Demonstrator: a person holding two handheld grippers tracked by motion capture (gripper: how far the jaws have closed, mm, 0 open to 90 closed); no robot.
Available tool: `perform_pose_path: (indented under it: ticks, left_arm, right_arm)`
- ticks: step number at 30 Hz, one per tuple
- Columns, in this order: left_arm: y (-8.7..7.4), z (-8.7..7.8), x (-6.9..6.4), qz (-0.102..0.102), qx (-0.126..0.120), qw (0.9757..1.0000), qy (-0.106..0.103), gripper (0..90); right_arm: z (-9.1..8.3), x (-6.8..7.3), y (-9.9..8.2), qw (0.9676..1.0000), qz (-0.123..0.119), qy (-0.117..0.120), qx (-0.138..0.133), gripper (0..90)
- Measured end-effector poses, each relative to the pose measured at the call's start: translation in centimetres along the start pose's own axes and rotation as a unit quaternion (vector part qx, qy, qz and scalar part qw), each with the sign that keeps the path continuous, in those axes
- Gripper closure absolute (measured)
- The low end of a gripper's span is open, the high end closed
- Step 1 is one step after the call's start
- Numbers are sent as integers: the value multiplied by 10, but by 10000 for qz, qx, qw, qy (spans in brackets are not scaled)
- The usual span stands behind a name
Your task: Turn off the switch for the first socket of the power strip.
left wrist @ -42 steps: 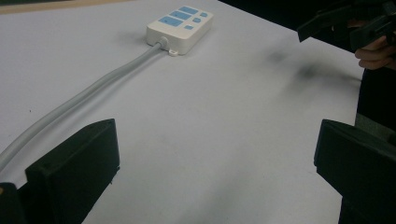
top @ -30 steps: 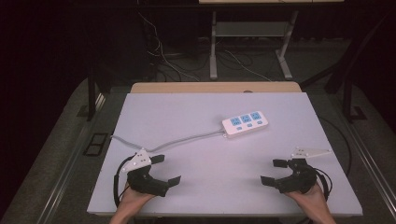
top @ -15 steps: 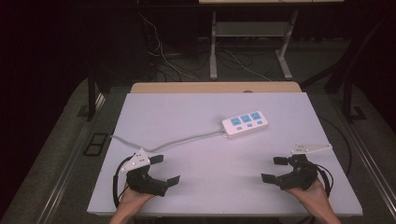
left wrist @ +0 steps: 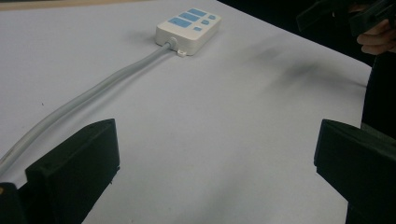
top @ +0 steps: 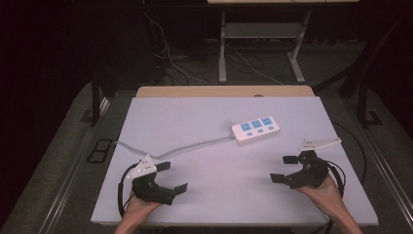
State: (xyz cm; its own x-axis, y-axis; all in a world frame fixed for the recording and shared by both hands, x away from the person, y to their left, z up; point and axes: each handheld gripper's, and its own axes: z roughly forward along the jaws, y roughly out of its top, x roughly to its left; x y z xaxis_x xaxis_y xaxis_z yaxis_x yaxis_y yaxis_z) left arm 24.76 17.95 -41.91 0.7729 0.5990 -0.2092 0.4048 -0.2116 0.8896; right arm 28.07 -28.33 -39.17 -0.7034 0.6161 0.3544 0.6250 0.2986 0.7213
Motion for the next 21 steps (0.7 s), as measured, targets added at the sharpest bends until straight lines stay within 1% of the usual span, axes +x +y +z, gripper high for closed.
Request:
perform_pose_path:
  ticks: [4, 8, 12, 21]
  left_arm:
    - [0, 0, 0, -13, -3, 10000, 9, 0]
    - [0, 0, 0, -14, 3, 10000, 12, 0]
    - [-1, 1, 0, -13, 14, 10000, 10, 0]
    - [-1, 1, 0, -15, 20, 10000, 13, 0]
  right_arm:
    - [0, -2, 8, 10000, -30, -8, 23, 3]
    - [0, -2, 13, 10000, -53, -10, 39, 3]
    - [1, -5, 20, 9999, -102, -17, 125, 3]
    - [6, -9, 31, 9996, -133, -8, 234, 3]
